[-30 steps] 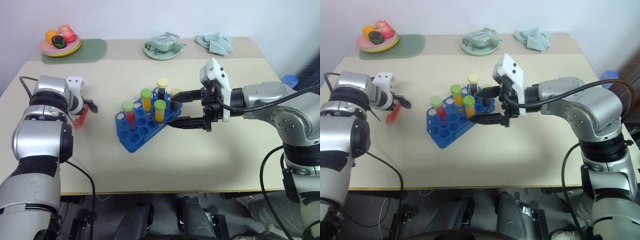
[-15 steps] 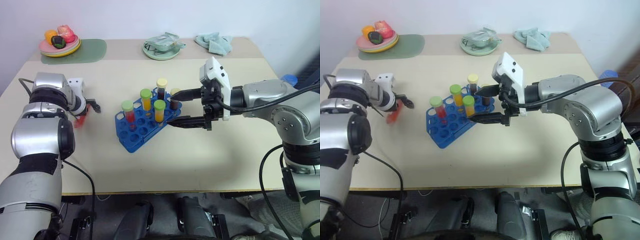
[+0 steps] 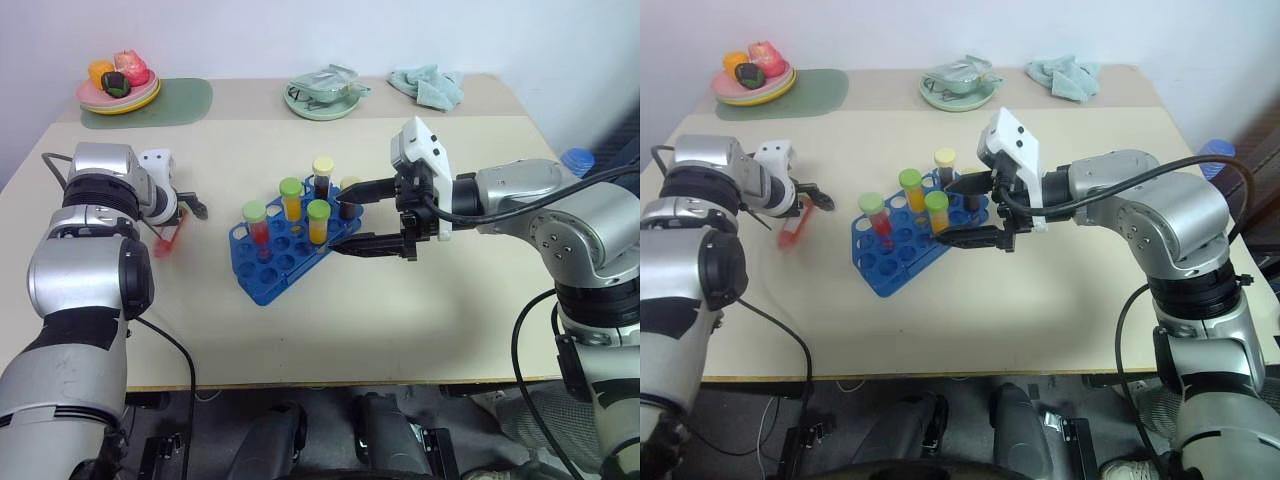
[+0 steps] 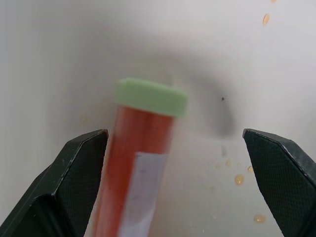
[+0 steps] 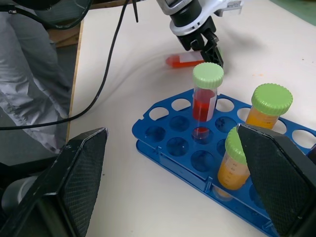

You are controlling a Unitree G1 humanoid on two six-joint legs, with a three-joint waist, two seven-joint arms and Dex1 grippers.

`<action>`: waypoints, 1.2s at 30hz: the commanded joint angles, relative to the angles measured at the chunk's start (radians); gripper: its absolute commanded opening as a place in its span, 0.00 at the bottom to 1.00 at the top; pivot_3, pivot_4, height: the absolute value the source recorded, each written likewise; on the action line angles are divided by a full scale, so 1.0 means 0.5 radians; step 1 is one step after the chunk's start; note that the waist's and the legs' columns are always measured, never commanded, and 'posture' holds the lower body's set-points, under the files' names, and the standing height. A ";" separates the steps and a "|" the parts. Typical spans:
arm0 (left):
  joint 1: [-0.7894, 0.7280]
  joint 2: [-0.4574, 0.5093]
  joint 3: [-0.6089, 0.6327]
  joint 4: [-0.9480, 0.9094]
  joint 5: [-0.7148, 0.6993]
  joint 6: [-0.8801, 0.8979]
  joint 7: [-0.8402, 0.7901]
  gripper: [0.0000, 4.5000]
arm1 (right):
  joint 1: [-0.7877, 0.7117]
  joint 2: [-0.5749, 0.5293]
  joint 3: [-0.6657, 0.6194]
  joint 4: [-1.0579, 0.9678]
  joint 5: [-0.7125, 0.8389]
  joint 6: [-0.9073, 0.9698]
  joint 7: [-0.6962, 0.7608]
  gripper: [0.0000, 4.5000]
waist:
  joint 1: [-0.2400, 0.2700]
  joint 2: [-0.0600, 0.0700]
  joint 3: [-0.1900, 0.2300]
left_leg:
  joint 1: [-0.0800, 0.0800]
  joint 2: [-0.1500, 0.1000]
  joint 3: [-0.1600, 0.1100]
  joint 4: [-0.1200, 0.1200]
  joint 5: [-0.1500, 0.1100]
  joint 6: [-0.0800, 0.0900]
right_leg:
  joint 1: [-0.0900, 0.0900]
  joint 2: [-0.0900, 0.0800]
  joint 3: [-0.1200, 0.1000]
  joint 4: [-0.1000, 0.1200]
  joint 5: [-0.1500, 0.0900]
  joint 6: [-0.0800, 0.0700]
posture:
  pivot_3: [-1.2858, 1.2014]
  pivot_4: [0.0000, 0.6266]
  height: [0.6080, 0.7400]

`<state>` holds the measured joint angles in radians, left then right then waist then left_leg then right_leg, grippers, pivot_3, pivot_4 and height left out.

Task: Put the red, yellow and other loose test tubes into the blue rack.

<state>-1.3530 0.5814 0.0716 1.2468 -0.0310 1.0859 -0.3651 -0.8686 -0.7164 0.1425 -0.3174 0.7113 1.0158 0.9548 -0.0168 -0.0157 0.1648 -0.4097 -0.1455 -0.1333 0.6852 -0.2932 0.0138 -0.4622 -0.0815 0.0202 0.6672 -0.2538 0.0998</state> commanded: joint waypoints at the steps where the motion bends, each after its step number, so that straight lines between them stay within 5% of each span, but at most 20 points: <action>1: -0.037 0.035 0.024 -0.025 0.006 0.018 0.025 1.00 | -0.057 0.010 -0.020 -0.013 -0.010 -0.038 0.020 0.96 | -0.001 0.000 0.000 | 0.000 0.000 0.000 0.000 0.000 0.000 | 0.000 0.000 0.000 0.000 0.000 0.000 | 0.52 0.24 1.00; 4: -0.033 0.041 0.021 -0.017 0.015 -0.003 0.052 0.87 | -0.055 0.012 -0.023 -0.013 -0.013 -0.035 0.021 0.96 | -0.001 0.000 0.000 | 0.000 0.000 0.000 0.000 0.000 0.000 | 0.000 0.000 0.000 0.000 0.000 0.000 | 0.52 0.24 1.00; 8: -0.033 0.033 0.015 -0.014 0.015 0.000 0.059 0.47 | -0.047 0.010 -0.031 -0.018 -0.010 -0.030 0.019 0.96 | 0.000 0.000 0.000 | 0.000 0.000 0.000 0.000 0.000 0.000 | 0.000 0.000 0.000 0.000 0.000 0.000 | 0.52 0.24 1.00; 15: -0.028 0.036 -0.002 -0.018 0.022 0.002 0.035 0.47 | -0.045 0.013 -0.026 -0.007 -0.017 -0.039 0.022 0.96 | -0.001 0.000 0.000 | 0.000 0.000 0.000 0.000 0.000 0.000 | 0.000 0.000 0.000 0.000 0.000 0.000 | 0.52 0.24 1.00; 19: -0.023 0.037 -0.016 -0.031 0.028 -0.001 0.003 0.19 | -0.047 0.012 -0.021 0.007 -0.027 -0.051 0.032 0.96 | -0.001 0.000 0.000 | 0.000 0.000 0.000 0.000 0.000 0.000 | 0.000 0.000 0.000 0.000 0.000 0.000 | 0.52 0.24 1.00; 30: 0.046 0.123 0.004 -0.446 -0.081 -0.053 -0.304 0.17 | -0.010 0.014 -0.033 0.021 -0.057 -0.095 0.062 0.96 | -0.005 0.000 0.000 | 0.000 0.000 0.000 0.000 0.000 0.000 | 0.000 0.000 0.000 0.000 0.000 0.000 | 0.52 0.24 1.00; 33: 0.390 0.131 0.290 -1.225 -0.284 -0.557 -0.354 0.17 | 0.061 -0.003 -0.089 -0.019 -0.037 -0.087 0.032 0.96 | -0.008 0.001 -0.001 | 0.000 0.000 0.000 -0.001 0.000 -0.001 | -0.001 -0.001 0.001 0.000 0.000 0.000 | 0.52 0.24 1.00; 36: 0.675 0.089 0.456 -1.780 -0.536 -0.682 -0.539 0.17 | 0.135 -0.010 -0.163 -0.062 -0.005 -0.064 -0.017 0.96 | -0.006 0.000 0.000 | 0.000 0.001 0.000 -0.001 0.001 -0.001 | -0.001 -0.001 0.000 -0.001 0.000 -0.001 | 0.52 0.24 1.00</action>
<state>-1.0244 0.6246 0.2418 0.5078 -0.2117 0.7825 -0.5746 -0.7993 -0.7164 0.1161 -0.3076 0.6878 0.9869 0.9607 -0.0198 -0.0155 0.1646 -0.4098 -0.1452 -0.1331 0.6849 -0.2928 0.0132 -0.4625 -0.0819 0.0204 0.6667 -0.2537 0.0995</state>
